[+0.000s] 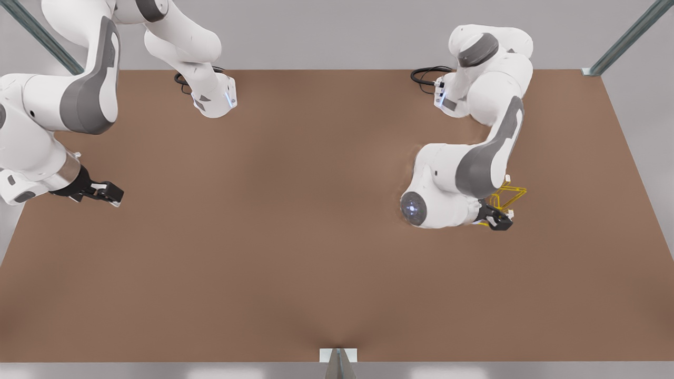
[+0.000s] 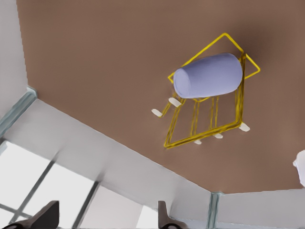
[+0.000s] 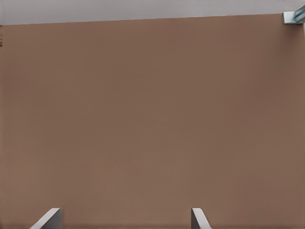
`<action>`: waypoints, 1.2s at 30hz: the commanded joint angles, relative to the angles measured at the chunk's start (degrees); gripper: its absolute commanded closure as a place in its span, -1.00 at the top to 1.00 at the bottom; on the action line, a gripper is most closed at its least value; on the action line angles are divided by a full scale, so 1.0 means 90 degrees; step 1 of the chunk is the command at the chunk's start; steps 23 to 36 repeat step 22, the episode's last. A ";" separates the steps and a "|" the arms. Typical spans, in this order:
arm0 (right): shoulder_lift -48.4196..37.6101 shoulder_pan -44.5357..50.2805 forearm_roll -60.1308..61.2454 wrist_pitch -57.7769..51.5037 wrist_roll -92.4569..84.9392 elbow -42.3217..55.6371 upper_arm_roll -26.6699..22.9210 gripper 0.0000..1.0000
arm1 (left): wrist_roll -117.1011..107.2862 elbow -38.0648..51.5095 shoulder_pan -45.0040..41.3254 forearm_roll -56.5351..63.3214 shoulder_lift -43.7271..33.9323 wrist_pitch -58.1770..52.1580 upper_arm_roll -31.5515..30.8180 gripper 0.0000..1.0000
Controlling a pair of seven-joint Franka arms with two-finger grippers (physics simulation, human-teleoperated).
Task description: Place the cup on the cup holder
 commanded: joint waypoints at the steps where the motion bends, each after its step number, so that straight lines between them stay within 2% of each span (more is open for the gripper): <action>1: -0.0006 0.0002 0.0000 -0.0002 0.0012 0.0003 0.0001 1.00 | -0.5538 0.0334 0.0947 -0.4034 -0.0007 0.1999 -0.0159 1.00; 2: 0.0024 0.0002 0.0030 0.0007 0.0022 0.0003 0.0001 1.00 | -0.7069 0.0315 0.1084 -0.4378 -0.0007 0.2528 -0.0169 1.00; 3: 0.0024 0.0012 0.0030 -0.0002 0.0022 0.0003 0.0001 1.00 | -0.6622 0.0315 0.1376 -0.4388 -0.0162 0.2576 -0.0188 1.00; 4: 0.0024 0.0002 0.0049 -0.0002 0.0022 0.0003 0.0001 1.00 | -0.5636 0.0305 0.1572 -0.4388 -0.0707 0.2276 -0.0130 1.00; 5: 0.0024 0.0002 0.0059 -0.0002 0.0022 0.0003 0.0001 1.00 | -0.4785 -0.0122 0.1553 -0.4523 -0.1760 0.1962 0.0521 1.00; 6: 0.0024 0.0002 0.0069 -0.0002 0.0022 0.0003 0.0010 1.00 | -0.4277 -0.1294 0.1183 -0.5808 -0.2991 0.2136 0.2022 1.00; 7: 0.0024 0.0012 0.0069 -0.0002 0.0022 0.0003 0.0010 1.00 | -0.3779 -0.2531 0.0841 -0.6593 -0.3977 0.2905 0.3187 1.00; 8: 0.0024 0.0002 0.0069 -0.0002 0.0022 0.0003 0.0001 1.00 | -0.3641 -0.3718 0.0752 -0.6605 -0.4665 0.3719 0.3288 1.00; 36: 0.0024 0.0031 0.0108 -0.0012 0.0012 -0.0016 0.0040 1.00 | -0.3523 -0.3797 0.0693 -0.6614 -0.4684 0.3602 0.3396 1.00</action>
